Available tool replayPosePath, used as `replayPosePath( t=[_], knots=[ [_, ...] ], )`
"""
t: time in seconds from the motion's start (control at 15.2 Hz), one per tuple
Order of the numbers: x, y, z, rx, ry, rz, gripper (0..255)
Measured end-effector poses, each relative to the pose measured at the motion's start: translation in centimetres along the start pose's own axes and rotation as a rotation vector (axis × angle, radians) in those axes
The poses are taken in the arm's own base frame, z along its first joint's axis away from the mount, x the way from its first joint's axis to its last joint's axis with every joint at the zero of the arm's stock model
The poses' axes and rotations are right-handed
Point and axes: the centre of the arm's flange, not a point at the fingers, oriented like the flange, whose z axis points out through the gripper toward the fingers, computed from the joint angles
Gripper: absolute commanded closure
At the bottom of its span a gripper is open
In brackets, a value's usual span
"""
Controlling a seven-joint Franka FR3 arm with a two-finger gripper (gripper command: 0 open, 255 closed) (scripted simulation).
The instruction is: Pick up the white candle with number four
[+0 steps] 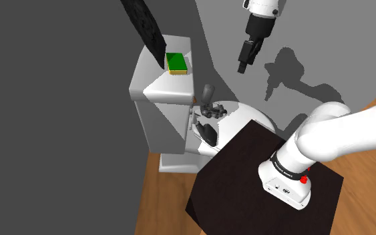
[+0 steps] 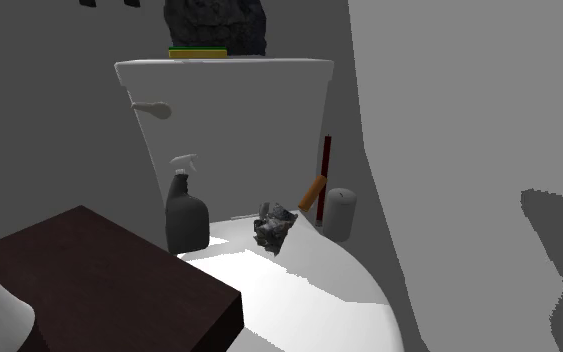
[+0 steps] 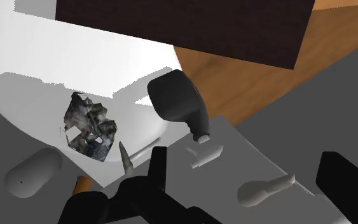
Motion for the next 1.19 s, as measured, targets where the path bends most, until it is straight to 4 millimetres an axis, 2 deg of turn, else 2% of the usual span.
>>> replayPosePath(
  t=[0.2,0.46,1.19],
  knots=[
    [0.7,0.4,1.0,0.000,0.008,0.032,0],
    [3.2,2.0,4.6,0.000,0.035,0.130,0],
    [11.0,8.3,14.4,0.000,0.117,0.420,0]
  ],
)
